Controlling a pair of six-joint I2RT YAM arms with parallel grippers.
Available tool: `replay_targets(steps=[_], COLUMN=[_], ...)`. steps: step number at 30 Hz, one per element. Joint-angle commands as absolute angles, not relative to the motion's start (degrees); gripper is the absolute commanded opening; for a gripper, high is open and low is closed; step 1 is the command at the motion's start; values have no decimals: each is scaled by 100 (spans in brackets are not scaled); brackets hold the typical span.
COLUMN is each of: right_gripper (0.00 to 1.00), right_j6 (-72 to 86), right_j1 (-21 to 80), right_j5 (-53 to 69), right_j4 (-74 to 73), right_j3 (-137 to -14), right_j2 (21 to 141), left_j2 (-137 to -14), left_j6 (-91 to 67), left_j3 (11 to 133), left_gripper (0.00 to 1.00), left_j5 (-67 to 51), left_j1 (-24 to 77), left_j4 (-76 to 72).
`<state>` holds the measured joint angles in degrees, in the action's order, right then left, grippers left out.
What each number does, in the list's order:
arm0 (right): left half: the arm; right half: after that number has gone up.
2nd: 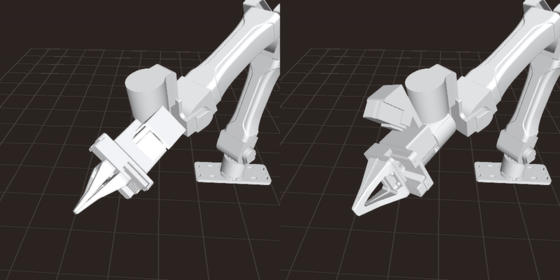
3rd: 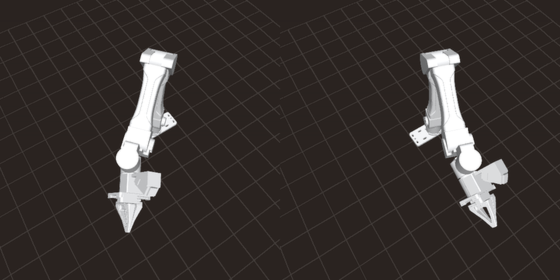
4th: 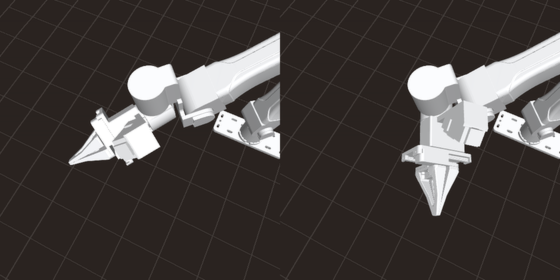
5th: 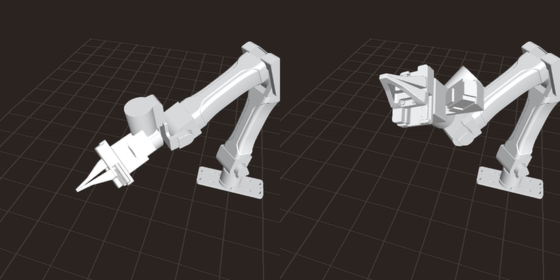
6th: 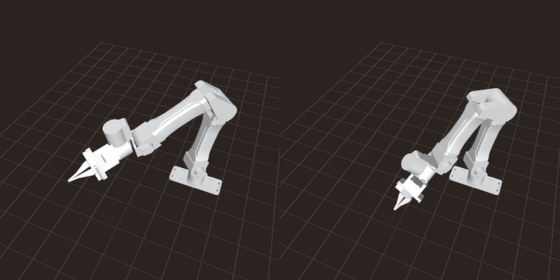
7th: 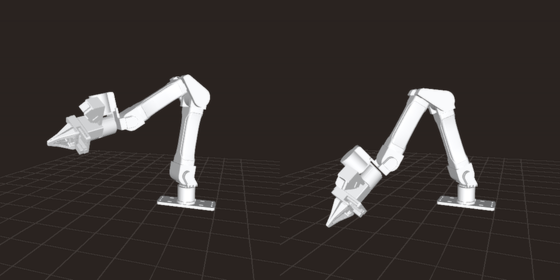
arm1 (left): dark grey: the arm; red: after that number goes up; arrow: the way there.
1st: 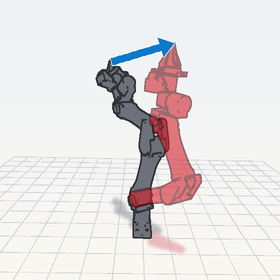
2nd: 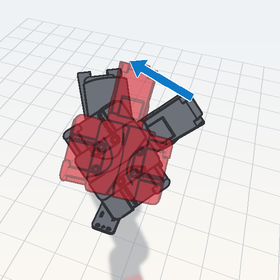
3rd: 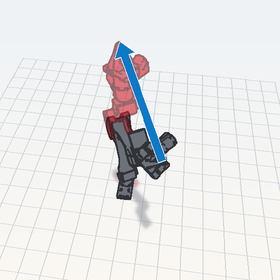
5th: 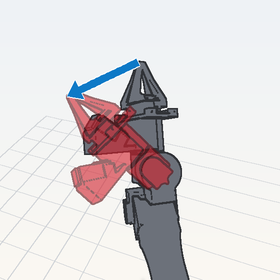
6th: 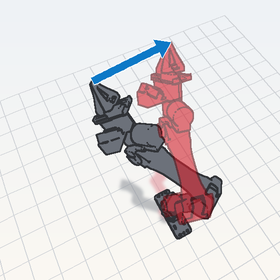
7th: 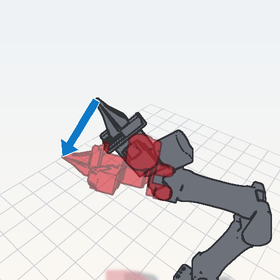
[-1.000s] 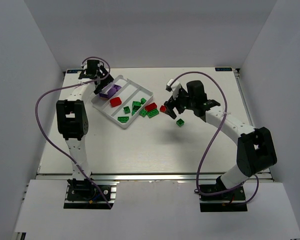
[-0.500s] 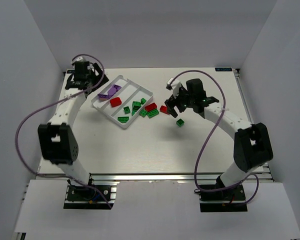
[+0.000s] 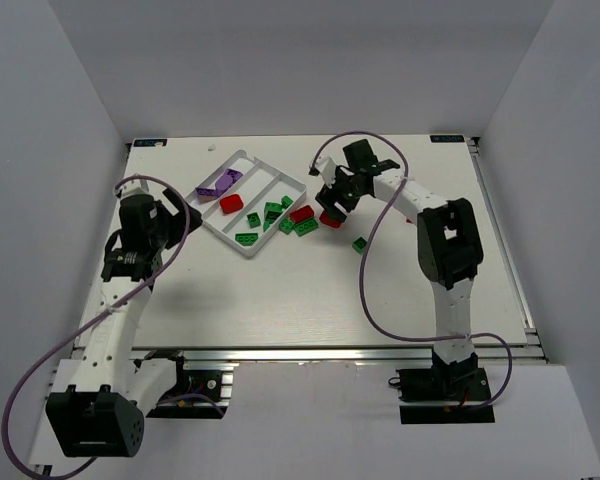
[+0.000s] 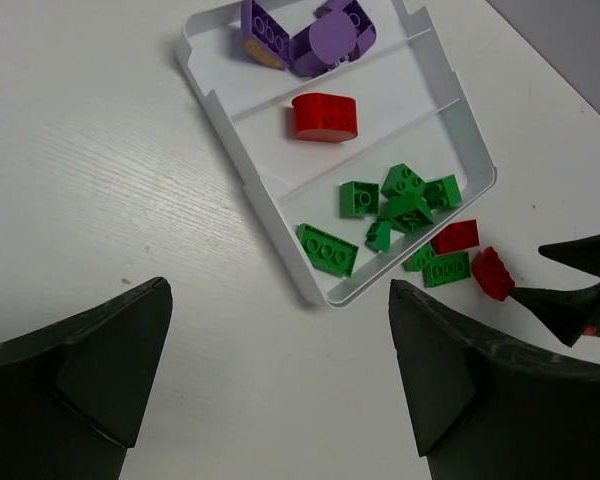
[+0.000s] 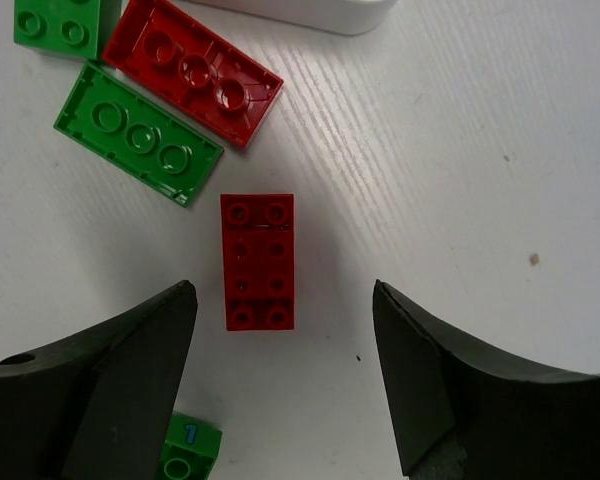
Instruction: Sort the legos into containers by color
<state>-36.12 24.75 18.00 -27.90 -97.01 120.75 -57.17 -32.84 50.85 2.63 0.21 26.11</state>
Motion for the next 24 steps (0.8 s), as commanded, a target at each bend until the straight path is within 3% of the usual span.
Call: replay_targets(steps=[1,9,12,18,24], right_gripper=[76,74,68,49,9], right_j6=[-3946,-3981,-3973,-4043,-4148], right_j1=[2461,2505,2531,2523,2531], right_j5=[1951,2162,2145,2162,2144], right_j4=[-3313,-3454,-3358,-3313,-3366], right_j3=[-10080,-10151,-10195,-10318,-10231], right_j2=[12216,12594,12735,12902,12640], left_j2=[-5335,-5265,-5256,-5186,-5098], left_j6=[-3393,-3322,-3357,-3366,-3454], left_j3=[5010,5089,5071,5115,5097], left_gripper=[98,98,98,98,98], left_j5=[140,114,53,53,18], left_j1=[26,26,26,26,26], left_j4=[2732,3006,3032,3173,3164])
